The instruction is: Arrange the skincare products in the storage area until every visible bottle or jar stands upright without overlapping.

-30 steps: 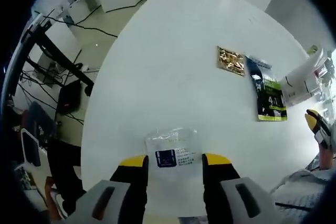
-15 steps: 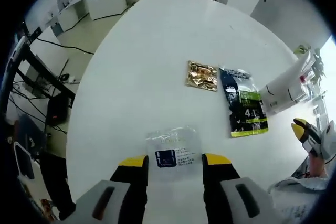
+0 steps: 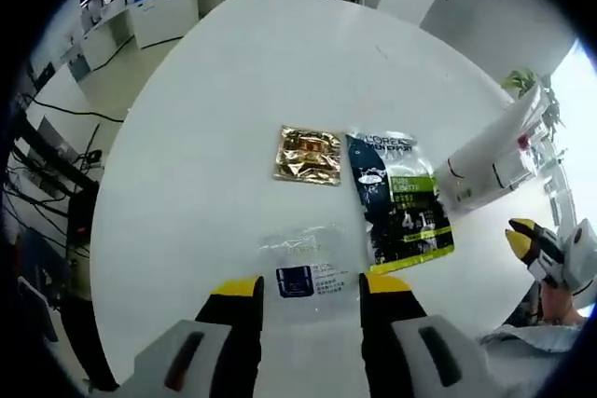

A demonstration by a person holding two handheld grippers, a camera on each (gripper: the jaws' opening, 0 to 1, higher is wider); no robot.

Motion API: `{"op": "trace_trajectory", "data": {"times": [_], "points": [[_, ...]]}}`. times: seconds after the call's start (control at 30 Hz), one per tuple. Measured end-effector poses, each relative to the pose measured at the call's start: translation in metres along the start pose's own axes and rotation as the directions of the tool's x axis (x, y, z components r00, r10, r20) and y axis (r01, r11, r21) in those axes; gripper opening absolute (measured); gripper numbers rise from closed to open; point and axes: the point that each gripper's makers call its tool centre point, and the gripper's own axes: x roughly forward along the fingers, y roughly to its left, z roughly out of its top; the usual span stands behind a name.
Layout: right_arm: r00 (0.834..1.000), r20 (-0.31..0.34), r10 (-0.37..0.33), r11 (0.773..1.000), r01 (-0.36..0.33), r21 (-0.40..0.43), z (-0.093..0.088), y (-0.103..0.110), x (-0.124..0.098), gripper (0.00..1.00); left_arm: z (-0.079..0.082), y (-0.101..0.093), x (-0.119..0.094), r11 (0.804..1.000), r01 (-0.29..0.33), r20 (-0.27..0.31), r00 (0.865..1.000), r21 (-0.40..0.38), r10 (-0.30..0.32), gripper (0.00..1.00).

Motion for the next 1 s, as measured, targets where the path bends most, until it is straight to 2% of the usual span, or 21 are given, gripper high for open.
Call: {"op": "trace_trajectory", "data": {"times": [0.17, 0.4, 1.0], "points": [[1.0, -0.003, -0.001, 1.0, 0.001, 0.001, -0.002, 0.0, -0.001, 0.12, 0.006, -0.003, 0.012, 1.0, -0.006, -0.013, 1.0, 0.024, 0.006, 0.42], [1.0, -0.005, -0.006, 1.0, 0.006, 0.002, -0.004, 0.0, -0.002, 0.12, 0.003, 0.001, 0.026, 0.997, -0.042, -0.045, 0.998, 0.061, 0.045, 0.42], [1.0, -0.011, -0.011, 1.0, 0.011, 0.006, -0.007, -0.002, -0.004, 0.12, 0.007, 0.001, 0.034, 0.994, -0.065, -0.028, 0.997, 0.087, 0.067, 0.42]]}}
